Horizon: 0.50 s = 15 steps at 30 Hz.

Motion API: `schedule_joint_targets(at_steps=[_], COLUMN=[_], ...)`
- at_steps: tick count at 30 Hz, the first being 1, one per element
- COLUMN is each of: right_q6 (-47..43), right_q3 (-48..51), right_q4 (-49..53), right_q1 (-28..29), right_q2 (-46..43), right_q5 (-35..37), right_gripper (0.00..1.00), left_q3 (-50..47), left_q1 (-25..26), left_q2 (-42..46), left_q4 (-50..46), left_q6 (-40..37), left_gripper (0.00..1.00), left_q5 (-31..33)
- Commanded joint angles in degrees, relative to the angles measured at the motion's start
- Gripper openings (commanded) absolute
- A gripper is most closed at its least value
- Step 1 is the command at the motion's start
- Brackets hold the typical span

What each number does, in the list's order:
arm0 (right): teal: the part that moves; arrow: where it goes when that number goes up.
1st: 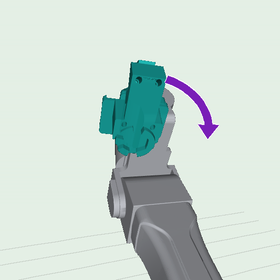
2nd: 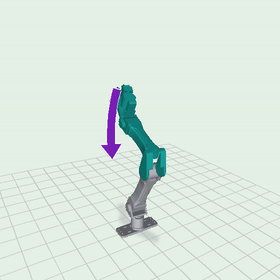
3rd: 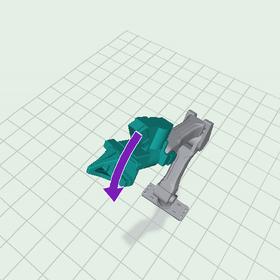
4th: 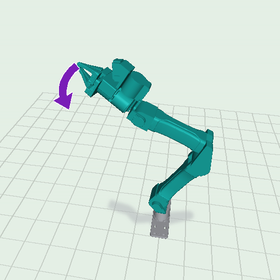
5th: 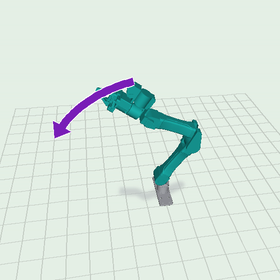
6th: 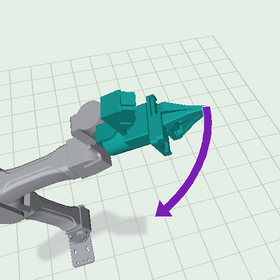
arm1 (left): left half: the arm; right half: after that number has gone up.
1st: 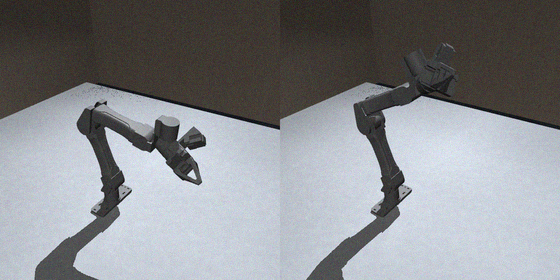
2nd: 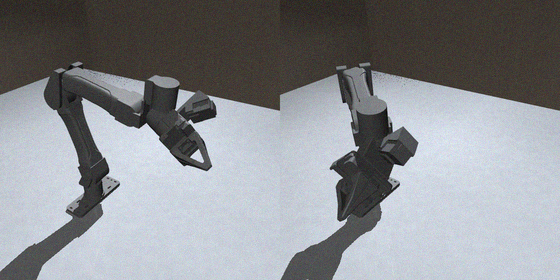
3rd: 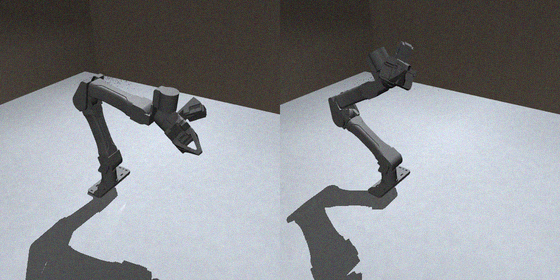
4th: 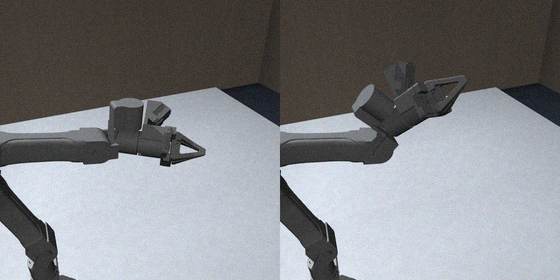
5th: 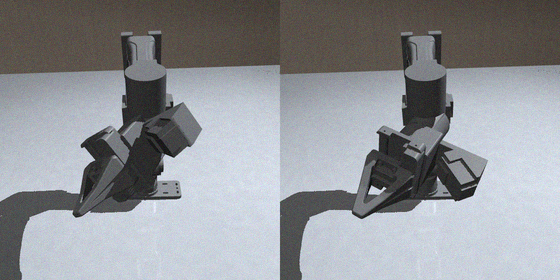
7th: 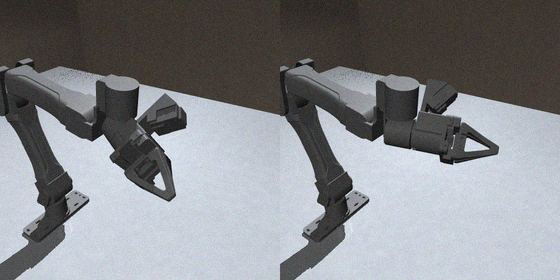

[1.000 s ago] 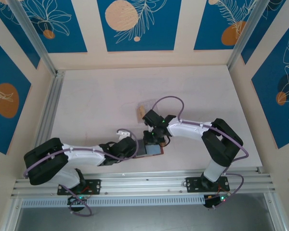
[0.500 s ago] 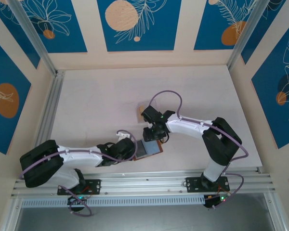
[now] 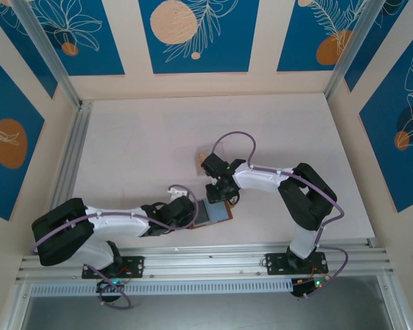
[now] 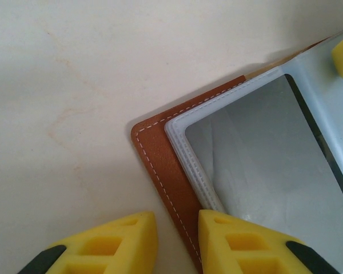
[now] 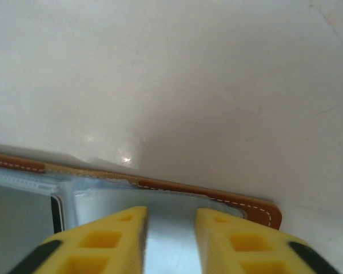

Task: Put the credit cards into the card holder
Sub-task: Flip over the card slot in the card holder.

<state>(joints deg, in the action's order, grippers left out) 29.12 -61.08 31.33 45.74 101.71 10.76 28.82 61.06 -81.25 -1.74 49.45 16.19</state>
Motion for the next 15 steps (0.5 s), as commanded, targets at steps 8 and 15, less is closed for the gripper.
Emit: schedule_joint_targets(at_steps=[8, 15], right_q6=[1.9, 1.4], right_q3=[2.2, 2.2], right_q4=[1.5, -1.9], right_q1=[1.4, 0.0], right_q2=[3.5, -2.0], right_q5=[-2.5, -13.4], right_gripper=[0.00, 0.00], left_q3=[-1.6, -0.8], left_q1=[0.6, 0.7], left_q2=[-6.6, -8.5], left_q4=[-4.1, -2.7], left_q6=[0.8, 1.2], left_gripper=[0.26, 0.26], left_q5=[-4.1, -4.5])
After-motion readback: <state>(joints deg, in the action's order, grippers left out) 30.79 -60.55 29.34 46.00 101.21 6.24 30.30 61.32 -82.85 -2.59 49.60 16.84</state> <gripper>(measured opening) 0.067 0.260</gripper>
